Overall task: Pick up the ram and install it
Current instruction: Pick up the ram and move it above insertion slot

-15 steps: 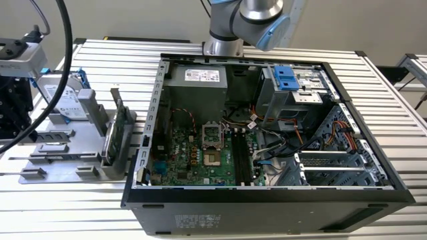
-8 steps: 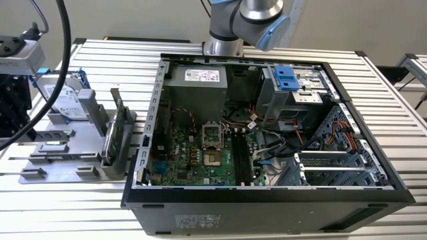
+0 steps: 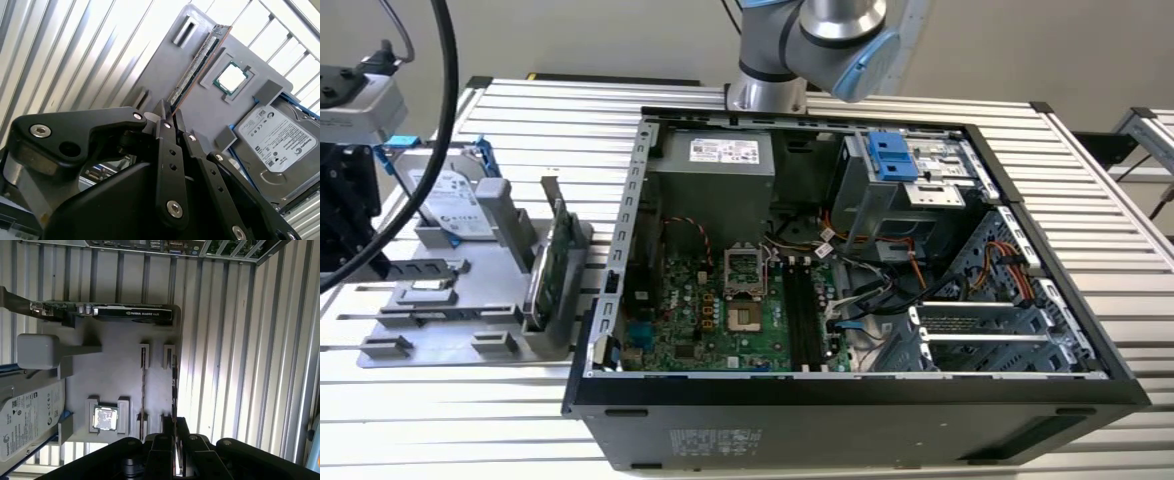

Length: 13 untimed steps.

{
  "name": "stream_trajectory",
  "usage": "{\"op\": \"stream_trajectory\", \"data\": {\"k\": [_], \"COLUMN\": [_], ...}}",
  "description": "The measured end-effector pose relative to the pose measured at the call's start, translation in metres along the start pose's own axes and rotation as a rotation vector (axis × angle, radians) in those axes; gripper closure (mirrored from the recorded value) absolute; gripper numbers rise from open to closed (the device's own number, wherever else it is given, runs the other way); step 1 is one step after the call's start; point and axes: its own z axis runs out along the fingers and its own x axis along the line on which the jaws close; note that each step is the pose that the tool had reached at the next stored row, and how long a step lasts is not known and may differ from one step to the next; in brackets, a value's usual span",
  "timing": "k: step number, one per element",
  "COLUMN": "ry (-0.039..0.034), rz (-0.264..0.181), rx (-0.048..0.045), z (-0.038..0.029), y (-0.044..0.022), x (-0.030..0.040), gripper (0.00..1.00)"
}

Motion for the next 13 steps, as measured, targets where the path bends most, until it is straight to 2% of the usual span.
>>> {"op": "stream_trajectory", "data": {"k": [13], "ry": [0.0000], "rz": [0.000], "rx": [0.0000], "z": [-0.0063], "y": [-0.0006], "x": [0.0000], "gripper": [1.00]}}
